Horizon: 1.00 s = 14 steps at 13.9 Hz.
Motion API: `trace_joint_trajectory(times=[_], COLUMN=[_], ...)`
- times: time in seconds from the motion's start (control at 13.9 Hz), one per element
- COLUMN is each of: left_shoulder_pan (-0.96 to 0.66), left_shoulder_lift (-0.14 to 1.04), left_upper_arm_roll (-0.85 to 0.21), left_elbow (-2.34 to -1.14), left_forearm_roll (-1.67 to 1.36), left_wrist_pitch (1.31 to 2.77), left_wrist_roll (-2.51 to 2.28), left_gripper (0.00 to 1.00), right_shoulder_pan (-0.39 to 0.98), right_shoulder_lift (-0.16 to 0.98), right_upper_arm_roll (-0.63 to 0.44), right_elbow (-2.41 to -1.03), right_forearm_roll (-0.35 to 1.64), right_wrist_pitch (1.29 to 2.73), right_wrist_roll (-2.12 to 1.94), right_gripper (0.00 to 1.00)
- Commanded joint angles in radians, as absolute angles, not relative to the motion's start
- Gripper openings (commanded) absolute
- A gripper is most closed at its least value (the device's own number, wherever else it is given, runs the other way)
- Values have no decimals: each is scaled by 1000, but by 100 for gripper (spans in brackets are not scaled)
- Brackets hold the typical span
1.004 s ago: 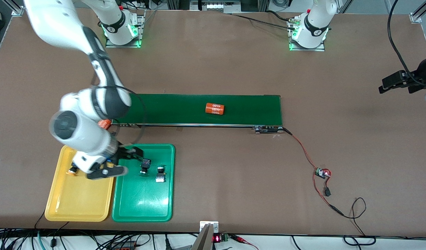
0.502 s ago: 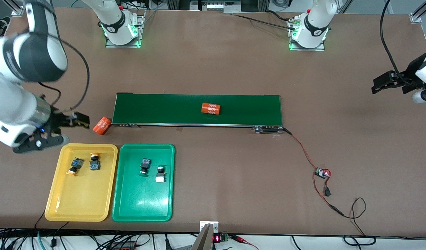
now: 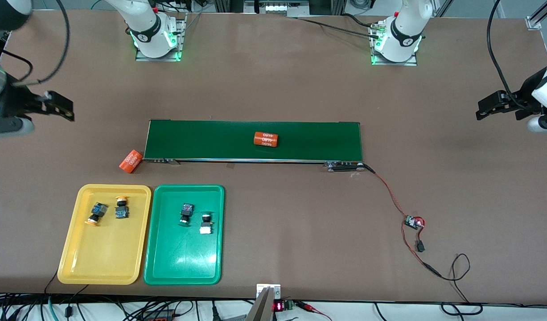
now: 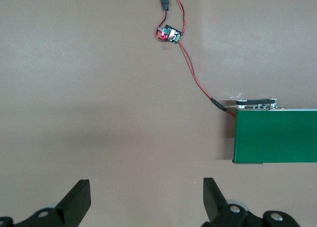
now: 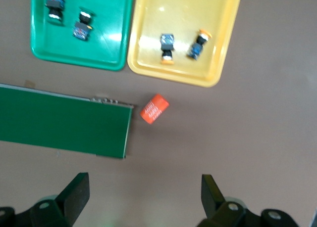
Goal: Sort buttons by color to trays
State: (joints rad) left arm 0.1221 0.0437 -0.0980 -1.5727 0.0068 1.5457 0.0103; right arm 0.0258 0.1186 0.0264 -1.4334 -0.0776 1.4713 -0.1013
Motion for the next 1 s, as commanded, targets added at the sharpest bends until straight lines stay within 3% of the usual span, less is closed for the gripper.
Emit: trace_joint_trajectory(times=[0.0, 0.93], left_shoulder_pan=[132, 150], left_shoulder_lift=[25, 28], left_upper_arm_roll=[-98, -104], left_elbow=[-1582, -1583], left_forearm_roll=[15, 15], left_wrist_pitch=[1540, 1566], left_wrist_roll=[11, 11], left_gripper=[100, 100], right_shoulder_pan=[-3, -8], right_shoulder_lift=[34, 48], right_upper_arm_roll=[34, 38], right_elbow=[-1575, -1554], right_forearm_roll=[-69, -60], right_wrist_pitch=[1499, 1480], right_wrist_roll=[-89, -32], right_gripper=[100, 100])
